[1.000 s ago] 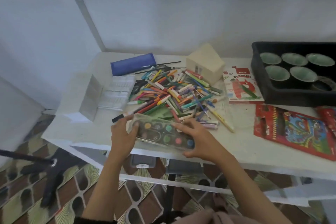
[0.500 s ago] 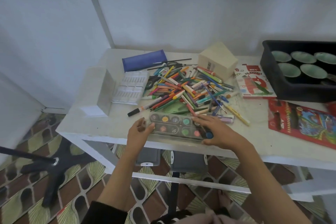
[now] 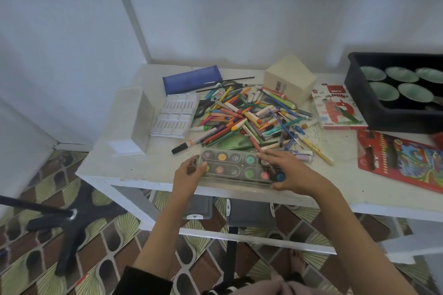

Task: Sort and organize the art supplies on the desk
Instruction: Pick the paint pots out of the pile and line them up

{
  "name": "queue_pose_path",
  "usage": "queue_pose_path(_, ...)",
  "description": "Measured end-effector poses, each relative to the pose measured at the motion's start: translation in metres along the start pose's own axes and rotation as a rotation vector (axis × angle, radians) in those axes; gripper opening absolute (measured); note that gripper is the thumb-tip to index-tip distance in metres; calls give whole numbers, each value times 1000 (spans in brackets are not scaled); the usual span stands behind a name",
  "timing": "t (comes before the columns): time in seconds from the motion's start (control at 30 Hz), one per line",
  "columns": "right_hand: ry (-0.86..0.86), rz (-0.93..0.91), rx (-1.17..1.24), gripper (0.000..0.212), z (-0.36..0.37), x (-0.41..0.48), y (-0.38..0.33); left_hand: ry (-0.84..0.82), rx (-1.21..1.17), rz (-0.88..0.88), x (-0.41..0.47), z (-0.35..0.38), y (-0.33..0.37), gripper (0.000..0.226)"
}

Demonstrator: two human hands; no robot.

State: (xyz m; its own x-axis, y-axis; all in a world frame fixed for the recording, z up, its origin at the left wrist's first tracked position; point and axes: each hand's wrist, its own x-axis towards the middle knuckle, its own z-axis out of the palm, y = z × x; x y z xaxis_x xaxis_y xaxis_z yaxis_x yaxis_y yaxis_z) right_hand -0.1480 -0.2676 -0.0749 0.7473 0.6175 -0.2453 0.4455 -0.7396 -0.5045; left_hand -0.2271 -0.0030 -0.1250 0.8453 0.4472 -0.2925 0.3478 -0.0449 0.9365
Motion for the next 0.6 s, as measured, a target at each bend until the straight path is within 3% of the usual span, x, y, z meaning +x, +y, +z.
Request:
queue_pose_path(0.13, -2, -23, -4, 85, -4, 0, -3, 11, -21, 3, 0, 1, -1, 41)
queue_pose_path(0.43, -7, -31, -66, 85, -3, -3, -5, -5, -49, 8, 2, -3, -3, 48)
queue_pose_path(0.6, -7, -30, 14, 86, -3, -3, 2, -10, -77, 24, 3, -2, -2, 34)
